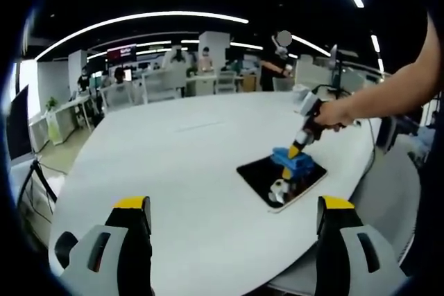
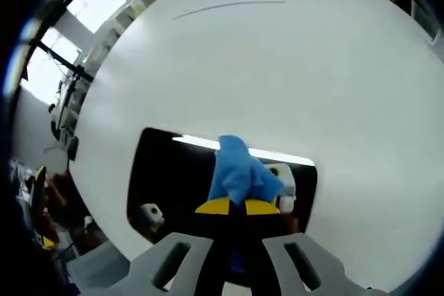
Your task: Wipe the mirror surface with the cleaning cloth until all visible marks leave the cleaned area.
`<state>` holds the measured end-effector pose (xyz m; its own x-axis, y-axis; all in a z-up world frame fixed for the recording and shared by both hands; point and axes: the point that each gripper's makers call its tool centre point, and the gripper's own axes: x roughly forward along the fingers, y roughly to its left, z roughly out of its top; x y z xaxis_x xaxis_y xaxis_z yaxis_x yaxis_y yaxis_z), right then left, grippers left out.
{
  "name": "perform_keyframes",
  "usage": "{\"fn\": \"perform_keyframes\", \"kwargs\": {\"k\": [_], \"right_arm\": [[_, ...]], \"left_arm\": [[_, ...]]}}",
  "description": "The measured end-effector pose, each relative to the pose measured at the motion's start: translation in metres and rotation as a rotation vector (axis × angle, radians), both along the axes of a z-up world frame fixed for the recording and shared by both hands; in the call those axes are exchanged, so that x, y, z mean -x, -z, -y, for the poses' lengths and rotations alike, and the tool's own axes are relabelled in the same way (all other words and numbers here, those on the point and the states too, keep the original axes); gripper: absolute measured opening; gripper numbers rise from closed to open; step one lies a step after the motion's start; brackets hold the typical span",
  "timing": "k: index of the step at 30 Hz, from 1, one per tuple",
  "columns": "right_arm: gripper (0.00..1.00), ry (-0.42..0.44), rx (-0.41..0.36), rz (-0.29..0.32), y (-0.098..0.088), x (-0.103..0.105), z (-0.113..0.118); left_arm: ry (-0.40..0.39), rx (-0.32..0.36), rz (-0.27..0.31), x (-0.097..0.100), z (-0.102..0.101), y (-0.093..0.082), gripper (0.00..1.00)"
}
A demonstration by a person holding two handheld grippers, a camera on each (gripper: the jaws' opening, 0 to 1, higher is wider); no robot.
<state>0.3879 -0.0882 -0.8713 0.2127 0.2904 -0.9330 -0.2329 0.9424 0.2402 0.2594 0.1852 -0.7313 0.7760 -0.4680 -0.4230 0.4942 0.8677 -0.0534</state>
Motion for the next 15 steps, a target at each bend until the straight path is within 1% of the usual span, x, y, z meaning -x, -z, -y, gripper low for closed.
{"fn": "perform_keyframes", "kwargs": {"k": [5, 10, 12, 15], "right_arm": [[0.0, 0.002, -0.008, -0.008, 0.002, 0.008, -0.002], [0.0, 0.006, -0.023, -0.008, 0.003, 0.015, -0.003], [0.0, 0.009, -0.029, -0.008, 0.002, 0.019, -0.004], [0.0, 0.007, -0.033, -0.012, 0.001, 0.028, -0.005]], "left_arm": [[0.015, -0.012, -0.012, 0.006, 0.001, 0.005, 1.0], [0.012, 0.002, -0.02, 0.007, 0.001, 0.009, 1.0], [0.012, 0.005, -0.035, 0.007, 0.0, 0.013, 1.0], [0.006, 0.019, -0.048, 0.008, 0.0, 0.014, 1.0]]}}
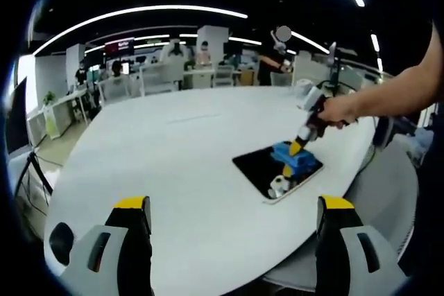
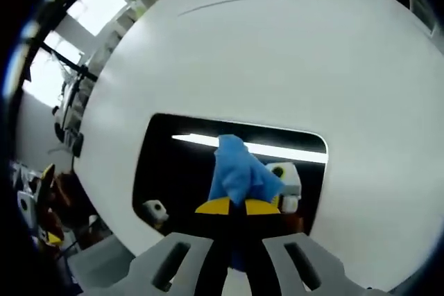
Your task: Wipe the mirror surface with the cleaning cloth until all visible marks leave the cleaned area.
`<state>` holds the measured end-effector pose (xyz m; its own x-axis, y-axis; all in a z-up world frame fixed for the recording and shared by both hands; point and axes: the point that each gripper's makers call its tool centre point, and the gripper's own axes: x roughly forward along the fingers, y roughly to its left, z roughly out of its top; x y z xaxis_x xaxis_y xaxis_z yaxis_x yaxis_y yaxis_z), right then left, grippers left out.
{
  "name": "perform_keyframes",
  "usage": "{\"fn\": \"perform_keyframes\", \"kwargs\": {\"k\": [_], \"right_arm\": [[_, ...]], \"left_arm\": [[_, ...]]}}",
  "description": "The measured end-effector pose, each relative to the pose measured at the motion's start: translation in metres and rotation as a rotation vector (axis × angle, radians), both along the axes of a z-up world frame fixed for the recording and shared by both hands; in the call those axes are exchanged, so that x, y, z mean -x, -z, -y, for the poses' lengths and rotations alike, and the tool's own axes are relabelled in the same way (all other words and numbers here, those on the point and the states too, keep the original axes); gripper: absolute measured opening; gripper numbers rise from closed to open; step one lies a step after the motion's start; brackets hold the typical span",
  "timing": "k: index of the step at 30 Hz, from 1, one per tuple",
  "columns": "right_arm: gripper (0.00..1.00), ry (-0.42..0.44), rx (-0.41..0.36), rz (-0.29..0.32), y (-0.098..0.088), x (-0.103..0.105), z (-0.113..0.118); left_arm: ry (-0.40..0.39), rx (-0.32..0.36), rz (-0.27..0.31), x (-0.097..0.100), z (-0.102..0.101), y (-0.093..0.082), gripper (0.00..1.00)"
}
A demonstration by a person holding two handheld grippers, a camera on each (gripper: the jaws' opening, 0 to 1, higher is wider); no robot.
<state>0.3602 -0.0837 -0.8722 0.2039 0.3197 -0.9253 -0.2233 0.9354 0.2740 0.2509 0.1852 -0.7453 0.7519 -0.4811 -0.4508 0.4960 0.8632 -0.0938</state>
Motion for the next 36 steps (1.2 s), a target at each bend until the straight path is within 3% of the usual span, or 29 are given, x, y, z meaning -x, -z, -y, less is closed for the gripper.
{"fn": "perform_keyframes", "kwargs": {"k": [21, 36], "right_arm": [[0.0, 0.016, -0.044, -0.015, -0.002, 0.042, 0.0], [0.0, 0.031, -0.069, -0.021, -0.002, 0.075, -0.002]], "left_arm": [[-0.003, -0.033, -0.009, -0.004, -0.008, 0.011, 1.0], [0.016, -0.037, 0.01, -0.005, -0.009, 0.008, 1.0]]}}
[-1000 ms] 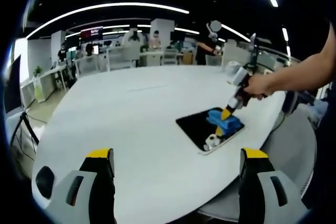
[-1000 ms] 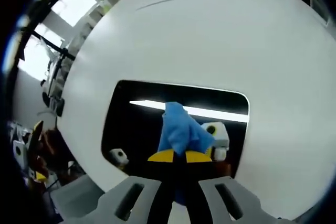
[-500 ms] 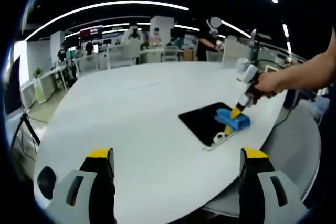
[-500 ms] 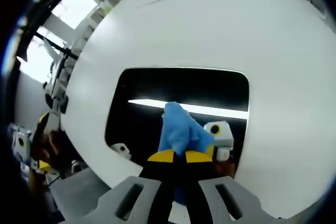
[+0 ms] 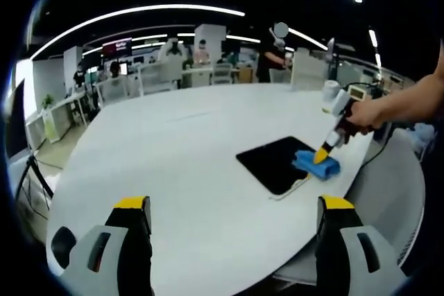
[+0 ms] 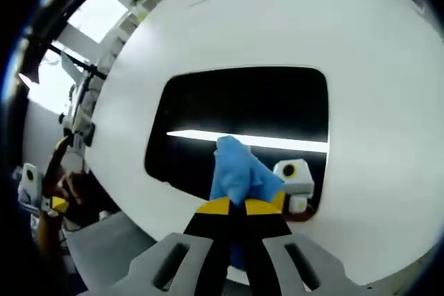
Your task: Wipe the mirror surface with the cleaning cloth until all visible marks leave the cleaned area.
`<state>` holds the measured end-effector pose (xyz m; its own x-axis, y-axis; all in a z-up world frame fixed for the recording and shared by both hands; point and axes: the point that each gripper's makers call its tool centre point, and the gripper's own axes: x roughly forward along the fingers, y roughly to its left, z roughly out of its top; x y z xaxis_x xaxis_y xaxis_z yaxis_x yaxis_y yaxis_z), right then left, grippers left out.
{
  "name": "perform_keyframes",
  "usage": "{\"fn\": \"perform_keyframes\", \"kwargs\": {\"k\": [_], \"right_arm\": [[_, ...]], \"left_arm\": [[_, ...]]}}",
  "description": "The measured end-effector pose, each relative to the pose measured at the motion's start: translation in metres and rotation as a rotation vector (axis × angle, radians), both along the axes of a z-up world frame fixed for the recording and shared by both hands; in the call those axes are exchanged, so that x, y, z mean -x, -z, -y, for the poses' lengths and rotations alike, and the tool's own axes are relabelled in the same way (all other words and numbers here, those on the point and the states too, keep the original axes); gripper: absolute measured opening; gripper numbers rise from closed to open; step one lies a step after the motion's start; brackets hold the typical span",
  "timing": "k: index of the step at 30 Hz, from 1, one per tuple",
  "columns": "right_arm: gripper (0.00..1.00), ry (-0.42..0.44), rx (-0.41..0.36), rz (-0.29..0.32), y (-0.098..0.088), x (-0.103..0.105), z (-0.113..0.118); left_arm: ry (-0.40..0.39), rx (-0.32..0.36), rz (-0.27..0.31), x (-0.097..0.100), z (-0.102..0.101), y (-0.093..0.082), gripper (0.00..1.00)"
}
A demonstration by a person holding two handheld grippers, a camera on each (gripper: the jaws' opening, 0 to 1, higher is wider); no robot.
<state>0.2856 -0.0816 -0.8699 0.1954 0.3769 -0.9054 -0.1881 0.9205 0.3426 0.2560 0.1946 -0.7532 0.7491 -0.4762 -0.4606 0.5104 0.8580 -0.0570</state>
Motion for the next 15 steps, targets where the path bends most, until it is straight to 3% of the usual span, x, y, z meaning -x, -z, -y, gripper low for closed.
{"fn": "perform_keyframes", "kwargs": {"k": [15], "right_arm": [[0.0, -0.015, 0.0, 0.019, 0.004, 0.0016, -0.0007]], "left_arm": [[0.001, -0.015, 0.003, -0.0049, -0.0069, -0.0024, 1.0]]}}
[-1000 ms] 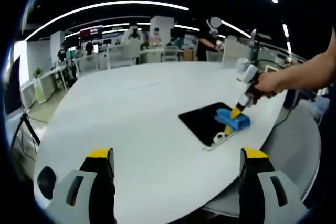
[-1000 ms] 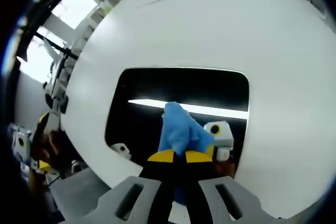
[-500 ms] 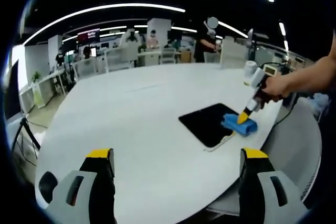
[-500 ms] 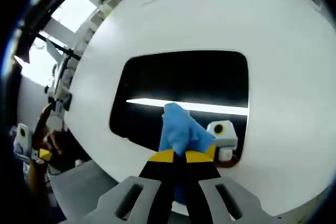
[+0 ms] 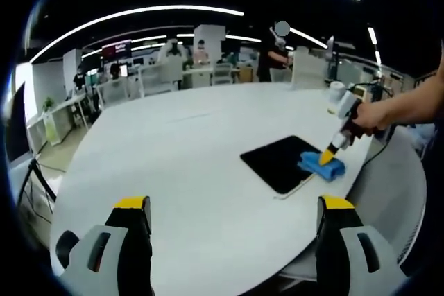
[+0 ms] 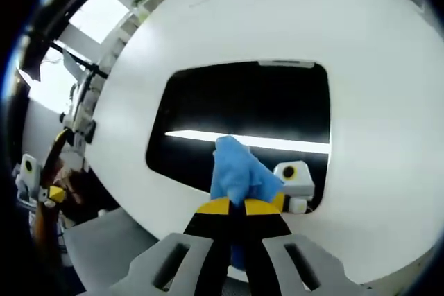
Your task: Wipe the mirror surface with the cleaning cloth until all visible marks leave the cleaned area.
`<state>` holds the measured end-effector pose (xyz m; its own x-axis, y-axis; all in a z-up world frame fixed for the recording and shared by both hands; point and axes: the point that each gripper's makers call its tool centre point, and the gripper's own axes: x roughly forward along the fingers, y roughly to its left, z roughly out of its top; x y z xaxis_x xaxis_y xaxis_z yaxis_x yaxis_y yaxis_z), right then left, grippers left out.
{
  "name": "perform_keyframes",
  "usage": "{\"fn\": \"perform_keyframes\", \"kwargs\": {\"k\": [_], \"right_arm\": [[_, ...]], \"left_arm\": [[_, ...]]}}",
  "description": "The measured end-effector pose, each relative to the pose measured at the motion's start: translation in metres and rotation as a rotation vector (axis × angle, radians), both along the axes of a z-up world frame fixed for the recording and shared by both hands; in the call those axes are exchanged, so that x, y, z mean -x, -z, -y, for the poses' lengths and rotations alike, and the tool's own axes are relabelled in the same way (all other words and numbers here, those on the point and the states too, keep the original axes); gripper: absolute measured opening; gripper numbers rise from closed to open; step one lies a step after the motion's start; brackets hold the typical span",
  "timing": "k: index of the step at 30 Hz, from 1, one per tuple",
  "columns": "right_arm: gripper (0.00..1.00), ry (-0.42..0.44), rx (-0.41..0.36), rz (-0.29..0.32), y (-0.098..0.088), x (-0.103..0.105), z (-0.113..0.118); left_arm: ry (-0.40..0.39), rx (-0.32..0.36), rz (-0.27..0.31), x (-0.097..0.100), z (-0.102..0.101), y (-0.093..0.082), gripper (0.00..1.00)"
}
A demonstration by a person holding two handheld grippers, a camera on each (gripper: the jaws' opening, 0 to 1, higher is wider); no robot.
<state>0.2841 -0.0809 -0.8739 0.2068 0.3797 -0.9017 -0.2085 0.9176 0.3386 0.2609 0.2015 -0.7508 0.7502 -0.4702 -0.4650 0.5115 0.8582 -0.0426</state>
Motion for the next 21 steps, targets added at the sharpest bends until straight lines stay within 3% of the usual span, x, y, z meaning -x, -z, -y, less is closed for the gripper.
{"fn": "perform_keyframes", "kwargs": {"k": [14, 21], "right_arm": [[0.0, 0.01, -0.035, -0.014, -0.003, 0.002, 0.0], [0.0, 0.003, -0.025, -0.023, -0.002, 0.003, 0.007]], "left_arm": [[0.003, 0.006, -0.022, 0.0, 0.01, 0.01, 0.99], [-0.001, 0.014, -0.013, -0.004, 0.013, 0.004, 0.99]]}}
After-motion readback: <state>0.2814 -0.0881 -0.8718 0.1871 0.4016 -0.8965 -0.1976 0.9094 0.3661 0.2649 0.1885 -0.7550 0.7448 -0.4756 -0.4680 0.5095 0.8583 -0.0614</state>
